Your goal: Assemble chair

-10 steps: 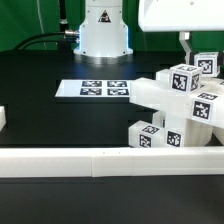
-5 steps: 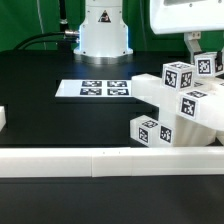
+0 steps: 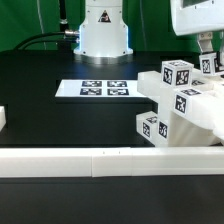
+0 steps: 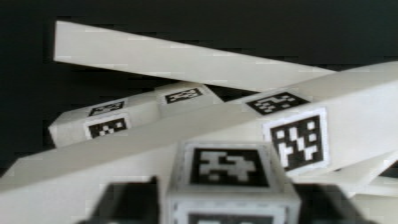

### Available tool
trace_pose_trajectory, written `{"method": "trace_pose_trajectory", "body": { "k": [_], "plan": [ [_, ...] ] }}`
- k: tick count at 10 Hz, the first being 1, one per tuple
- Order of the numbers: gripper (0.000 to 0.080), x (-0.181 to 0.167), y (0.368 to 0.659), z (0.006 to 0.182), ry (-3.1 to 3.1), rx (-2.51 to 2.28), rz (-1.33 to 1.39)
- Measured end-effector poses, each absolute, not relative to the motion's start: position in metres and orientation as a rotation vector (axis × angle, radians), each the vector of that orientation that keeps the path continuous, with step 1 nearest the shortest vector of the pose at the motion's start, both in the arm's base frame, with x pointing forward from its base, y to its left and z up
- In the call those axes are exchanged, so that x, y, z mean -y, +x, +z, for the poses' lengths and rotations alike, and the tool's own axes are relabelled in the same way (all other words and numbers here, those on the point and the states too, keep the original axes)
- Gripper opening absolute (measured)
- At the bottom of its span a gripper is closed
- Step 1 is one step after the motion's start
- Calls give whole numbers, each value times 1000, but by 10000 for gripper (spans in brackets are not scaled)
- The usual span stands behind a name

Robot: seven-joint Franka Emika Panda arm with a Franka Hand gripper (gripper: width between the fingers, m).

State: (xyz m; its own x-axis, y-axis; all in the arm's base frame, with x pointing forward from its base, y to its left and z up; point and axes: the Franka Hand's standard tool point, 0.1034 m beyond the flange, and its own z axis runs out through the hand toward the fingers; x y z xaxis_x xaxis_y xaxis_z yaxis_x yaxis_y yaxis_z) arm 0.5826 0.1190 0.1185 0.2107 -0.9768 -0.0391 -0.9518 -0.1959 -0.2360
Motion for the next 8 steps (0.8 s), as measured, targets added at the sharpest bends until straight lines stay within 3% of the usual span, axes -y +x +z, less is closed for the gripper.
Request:
{"method": "trace_pose_trajectory", "body": {
  "k": [1, 2, 3, 8],
  "plan": [
    [510, -119, 582, 118, -2303, -1809, -180],
    [510, -119, 582, 118, -2329, -1780, -183],
    [620, -120, 583, 119, -2379, -1716, -190],
    [649, -120, 582, 118, -2692, -1238, -242]
  ]
}}
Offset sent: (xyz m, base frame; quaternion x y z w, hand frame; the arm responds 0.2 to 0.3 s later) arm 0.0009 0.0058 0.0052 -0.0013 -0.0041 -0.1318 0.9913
